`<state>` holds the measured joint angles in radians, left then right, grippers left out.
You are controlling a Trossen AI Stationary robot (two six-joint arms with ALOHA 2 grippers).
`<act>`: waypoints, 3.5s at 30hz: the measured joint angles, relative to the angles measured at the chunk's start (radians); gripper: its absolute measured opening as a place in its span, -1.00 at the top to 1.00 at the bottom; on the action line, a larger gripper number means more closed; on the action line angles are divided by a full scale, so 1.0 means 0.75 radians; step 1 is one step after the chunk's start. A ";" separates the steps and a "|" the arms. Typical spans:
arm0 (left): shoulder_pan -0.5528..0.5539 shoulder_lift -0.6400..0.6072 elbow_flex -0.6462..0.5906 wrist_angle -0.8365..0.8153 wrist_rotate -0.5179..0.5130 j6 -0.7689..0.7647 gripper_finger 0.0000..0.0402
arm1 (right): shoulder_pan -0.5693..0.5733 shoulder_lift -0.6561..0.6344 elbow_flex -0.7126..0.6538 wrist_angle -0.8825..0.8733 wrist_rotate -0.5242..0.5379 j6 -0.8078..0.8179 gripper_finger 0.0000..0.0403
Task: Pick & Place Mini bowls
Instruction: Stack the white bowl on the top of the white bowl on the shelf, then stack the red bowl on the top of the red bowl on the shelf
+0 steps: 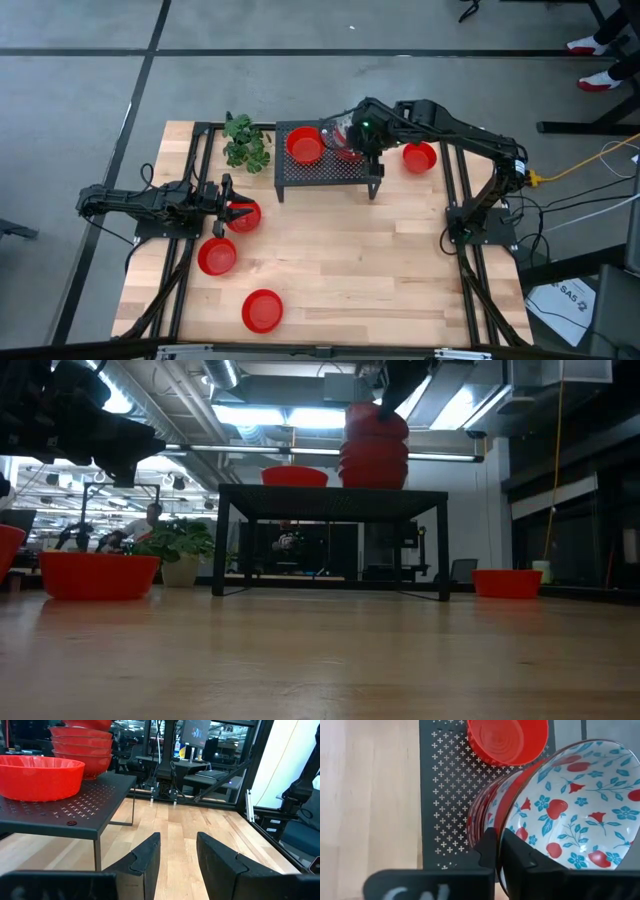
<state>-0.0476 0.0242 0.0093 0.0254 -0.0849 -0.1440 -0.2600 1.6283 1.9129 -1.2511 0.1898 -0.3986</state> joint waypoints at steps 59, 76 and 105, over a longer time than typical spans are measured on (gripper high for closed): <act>0.000 0.000 0.000 0.000 0.000 0.000 0.39 | 0.001 -0.002 0.000 0.071 0.000 0.054 0.19; 0.000 0.000 0.000 0.000 0.000 0.000 0.39 | 0.002 -0.038 0.000 0.279 -0.334 0.043 0.19; 0.000 0.000 0.000 0.000 0.000 0.000 0.39 | 0.155 -0.042 0.000 0.386 -0.643 0.221 0.19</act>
<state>-0.0475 0.0242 0.0093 0.0254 -0.0849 -0.1440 -0.1440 1.5967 1.9129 -0.9616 -0.2928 -0.2331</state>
